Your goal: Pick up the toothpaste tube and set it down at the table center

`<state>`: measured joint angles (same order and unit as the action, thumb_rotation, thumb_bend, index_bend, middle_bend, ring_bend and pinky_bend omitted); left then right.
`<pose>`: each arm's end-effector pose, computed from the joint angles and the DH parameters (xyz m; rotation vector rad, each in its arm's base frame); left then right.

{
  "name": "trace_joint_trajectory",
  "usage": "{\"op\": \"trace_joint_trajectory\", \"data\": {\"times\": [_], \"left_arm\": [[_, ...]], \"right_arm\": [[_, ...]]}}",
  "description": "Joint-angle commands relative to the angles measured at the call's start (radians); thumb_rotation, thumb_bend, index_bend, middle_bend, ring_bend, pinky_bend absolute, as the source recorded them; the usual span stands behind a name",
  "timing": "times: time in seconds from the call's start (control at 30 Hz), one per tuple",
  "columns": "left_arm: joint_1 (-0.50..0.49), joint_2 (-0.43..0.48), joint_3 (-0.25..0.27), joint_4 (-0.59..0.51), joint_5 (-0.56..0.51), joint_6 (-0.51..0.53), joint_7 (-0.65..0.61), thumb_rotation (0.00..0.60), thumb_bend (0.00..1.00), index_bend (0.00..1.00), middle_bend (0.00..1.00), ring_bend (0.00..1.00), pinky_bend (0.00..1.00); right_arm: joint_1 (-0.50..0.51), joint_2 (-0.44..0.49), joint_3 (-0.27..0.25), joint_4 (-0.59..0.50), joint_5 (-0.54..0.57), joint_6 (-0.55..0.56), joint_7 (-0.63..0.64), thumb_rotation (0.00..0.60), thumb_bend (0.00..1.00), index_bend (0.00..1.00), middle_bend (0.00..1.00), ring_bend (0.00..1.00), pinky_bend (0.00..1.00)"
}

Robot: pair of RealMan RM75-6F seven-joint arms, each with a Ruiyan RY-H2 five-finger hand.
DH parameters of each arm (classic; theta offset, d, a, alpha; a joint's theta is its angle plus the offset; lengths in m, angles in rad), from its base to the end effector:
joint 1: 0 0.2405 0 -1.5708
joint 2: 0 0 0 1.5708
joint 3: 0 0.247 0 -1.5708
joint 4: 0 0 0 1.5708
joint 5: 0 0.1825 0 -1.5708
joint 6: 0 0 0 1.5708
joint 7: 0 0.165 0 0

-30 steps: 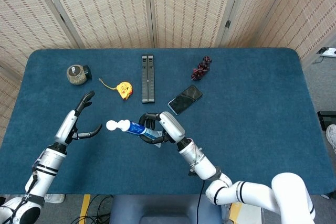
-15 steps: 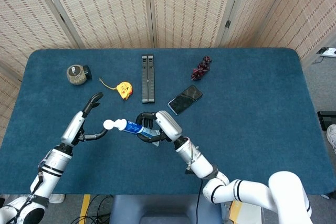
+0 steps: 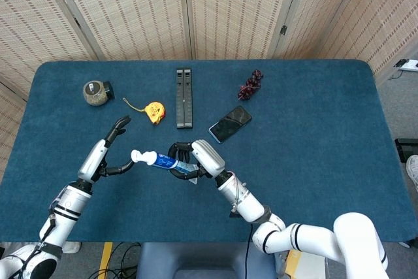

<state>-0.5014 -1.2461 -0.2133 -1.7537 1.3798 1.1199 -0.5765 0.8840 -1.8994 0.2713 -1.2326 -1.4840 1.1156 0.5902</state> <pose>-0.1566 0.3099 0.1062 -1.4050 -1.6178 -1.5868 -0.0088 -0.3350 -0.0485 1.7221 -1.5560 1.8844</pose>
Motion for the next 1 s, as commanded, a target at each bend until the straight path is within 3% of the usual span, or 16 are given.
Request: {"op": "trace_joint_trajectory", "data": {"times": [0.03, 0.6, 0.73, 0.8, 1.0], "left_arm": [[-0.001, 0.002, 0.001, 0.000, 0.001, 0.000, 0.001, 0.419, 0.34, 0.00, 0.00, 0.00, 0.13], [-0.009, 0.022, -0.004, -0.023, -0.001, 0.001, 0.012, 0.397, 0.34, 0.00, 0.00, 0.00, 0.13], [-0.003, 0.041, -0.018, -0.032, -0.023, 0.005, -0.018, 0.286, 0.32, 0.00, 0.00, 0.00, 0.13], [-0.001, 0.047, -0.025, -0.037, -0.033, 0.004, -0.035, 0.213, 0.25, 0.00, 0.00, 0.00, 0.13], [-0.006, 0.051, -0.029, -0.054, -0.019, -0.001, -0.070, 0.072, 0.10, 0.00, 0.00, 0.00, 0.13]], "right_arm": [[0.002, 0.001, -0.004, 0.001, 0.000, -0.005, -0.007, 0.600, 0.66, 0.66, 0.62, 0.58, 0.62], [-0.006, 0.002, -0.014, -0.020, 0.009, -0.010, -0.022, 0.600, 0.66, 0.66, 0.62, 0.58, 0.62], [-0.025, 0.019, -0.030, -0.035, 0.009, -0.006, -0.010, 0.600, 0.66, 0.66, 0.62, 0.58, 0.62], [-0.028, 0.023, -0.036, -0.040, 0.010, -0.012, -0.014, 0.600, 0.66, 0.66, 0.62, 0.58, 0.62], [-0.006, 0.017, -0.019, -0.062, 0.035, -0.061, -0.047, 0.600, 0.66, 0.66, 0.62, 0.58, 0.62]]}}
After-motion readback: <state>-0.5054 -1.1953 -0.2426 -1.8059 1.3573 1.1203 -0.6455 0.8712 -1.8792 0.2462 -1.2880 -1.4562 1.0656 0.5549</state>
